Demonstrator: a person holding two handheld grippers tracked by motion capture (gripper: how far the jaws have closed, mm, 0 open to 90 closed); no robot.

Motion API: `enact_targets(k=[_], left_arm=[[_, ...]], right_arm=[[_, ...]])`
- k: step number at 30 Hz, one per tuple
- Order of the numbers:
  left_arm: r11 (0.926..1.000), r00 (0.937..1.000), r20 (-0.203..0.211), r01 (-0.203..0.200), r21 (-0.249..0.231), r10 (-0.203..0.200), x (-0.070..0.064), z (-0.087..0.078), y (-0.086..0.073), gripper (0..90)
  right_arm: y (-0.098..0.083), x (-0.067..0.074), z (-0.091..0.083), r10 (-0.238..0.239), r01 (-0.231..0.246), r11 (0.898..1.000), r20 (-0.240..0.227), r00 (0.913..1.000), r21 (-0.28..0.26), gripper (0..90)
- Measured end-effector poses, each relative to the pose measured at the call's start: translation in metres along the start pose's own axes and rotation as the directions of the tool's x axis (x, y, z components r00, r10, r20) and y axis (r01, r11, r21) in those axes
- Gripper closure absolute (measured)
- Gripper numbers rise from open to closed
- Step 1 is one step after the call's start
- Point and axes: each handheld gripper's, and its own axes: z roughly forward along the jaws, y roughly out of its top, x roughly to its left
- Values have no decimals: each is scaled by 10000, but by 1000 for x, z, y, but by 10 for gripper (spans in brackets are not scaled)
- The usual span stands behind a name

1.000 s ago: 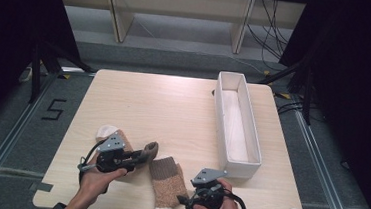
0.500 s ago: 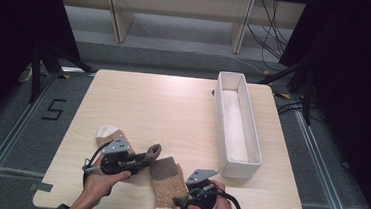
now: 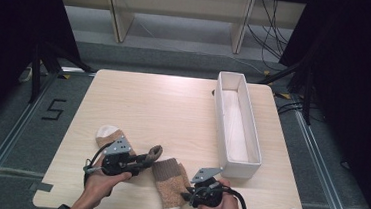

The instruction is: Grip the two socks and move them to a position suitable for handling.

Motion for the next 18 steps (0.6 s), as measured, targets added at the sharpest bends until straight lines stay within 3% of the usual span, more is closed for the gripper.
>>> enact_targets(k=[3, 4, 6, 7, 9, 16, 18], left_arm=[[9999, 9999, 95, -70, 103, 69, 0, 1, 0, 730], [9999, 9999, 24, -105, 94, 104, -1, 3, 0, 731], [9997, 9999, 93, -131, 204, 129, -2, 7, 1, 733], [9997, 9998, 171, -138, 188, 135, -2, 9, 1, 734], [9994, 9997, 200, -166, 312, 160, -5, 14, 2, 733], [9969, 9987, 271, -451, 651, 434, -13, 34, 3, 732], [9952, 9985, 297, -491, 846, 467, -15, 40, 1, 730]], right_arm=[[-6, -8, -11, -127, 127, 9999, -25, 9999, -39, 755], [-9, -13, -14, -83, 84, 10000, -231, 9997, 34, 755], [-15, -17, -25, 256, -253, 9996, -202, 9995, 145, 755], [-17, -22, -28, -55, 57, 9999, -153, 9999, 91, 755], [-24, -25, -36, 355, -355, 9994, -11, 9994, -57, 755], [-43, -35, -52, 374, -375, 9992, 100, 9992, 105, 752], [-48, -35, -56, 641, -644, 9978, 205, 9977, 183, 751]])
